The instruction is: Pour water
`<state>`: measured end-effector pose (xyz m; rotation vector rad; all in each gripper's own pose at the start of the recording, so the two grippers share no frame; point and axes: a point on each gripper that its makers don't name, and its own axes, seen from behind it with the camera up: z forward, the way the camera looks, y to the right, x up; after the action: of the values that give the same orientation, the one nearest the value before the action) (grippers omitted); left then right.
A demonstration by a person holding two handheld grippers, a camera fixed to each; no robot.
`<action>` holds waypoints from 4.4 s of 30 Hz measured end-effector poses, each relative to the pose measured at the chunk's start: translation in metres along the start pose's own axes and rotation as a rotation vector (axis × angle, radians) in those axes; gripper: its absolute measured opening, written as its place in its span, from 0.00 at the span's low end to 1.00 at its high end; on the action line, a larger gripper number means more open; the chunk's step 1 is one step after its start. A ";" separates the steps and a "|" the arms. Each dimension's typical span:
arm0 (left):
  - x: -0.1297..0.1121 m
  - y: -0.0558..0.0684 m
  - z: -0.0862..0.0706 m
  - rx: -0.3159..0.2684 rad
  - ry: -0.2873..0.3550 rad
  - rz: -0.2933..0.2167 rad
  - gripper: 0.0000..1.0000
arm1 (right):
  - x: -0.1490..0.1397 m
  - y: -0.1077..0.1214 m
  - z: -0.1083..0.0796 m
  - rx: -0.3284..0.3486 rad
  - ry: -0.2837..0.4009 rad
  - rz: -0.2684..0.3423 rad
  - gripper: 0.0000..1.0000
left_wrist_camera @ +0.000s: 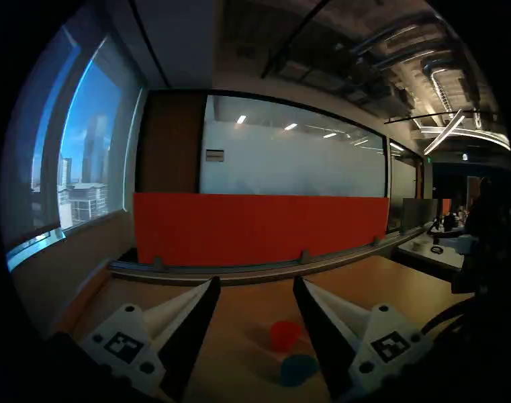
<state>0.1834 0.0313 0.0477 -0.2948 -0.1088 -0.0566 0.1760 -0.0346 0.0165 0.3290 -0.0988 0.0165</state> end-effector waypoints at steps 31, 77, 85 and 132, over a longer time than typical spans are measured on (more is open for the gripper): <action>-0.011 0.059 -0.004 -0.321 -0.049 0.067 0.80 | 0.019 -0.078 -0.007 0.333 -0.043 -0.094 0.99; -0.140 0.057 0.021 -0.427 -0.311 0.172 0.80 | -0.089 -0.075 0.037 0.403 -0.342 -0.230 0.99; -0.159 0.061 0.020 -0.455 -0.356 0.192 0.80 | -0.103 -0.073 0.038 0.409 -0.374 -0.231 0.99; -0.274 0.058 0.031 -0.528 -0.632 0.190 0.80 | -0.203 -0.090 0.069 0.464 -0.535 -0.228 0.99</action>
<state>-0.0879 0.1066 0.0290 -0.8435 -0.6985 0.2029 -0.0294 -0.1417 0.0320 0.8020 -0.5922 -0.2800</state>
